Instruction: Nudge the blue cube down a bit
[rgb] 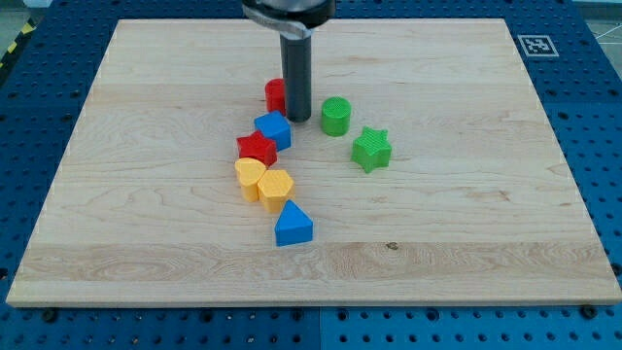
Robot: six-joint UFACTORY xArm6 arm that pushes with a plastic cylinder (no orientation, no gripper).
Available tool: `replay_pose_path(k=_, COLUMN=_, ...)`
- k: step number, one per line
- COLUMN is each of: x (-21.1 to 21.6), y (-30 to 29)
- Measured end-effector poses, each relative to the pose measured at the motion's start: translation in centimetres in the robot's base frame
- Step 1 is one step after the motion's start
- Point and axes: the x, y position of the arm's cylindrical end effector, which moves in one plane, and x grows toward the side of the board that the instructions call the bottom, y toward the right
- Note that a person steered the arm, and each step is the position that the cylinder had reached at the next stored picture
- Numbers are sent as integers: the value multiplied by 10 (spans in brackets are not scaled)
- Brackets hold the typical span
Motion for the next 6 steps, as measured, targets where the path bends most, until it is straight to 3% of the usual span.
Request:
replay_pose_path(k=3, x=-13, y=-56)
replay_pose_path(k=6, x=30, y=11)
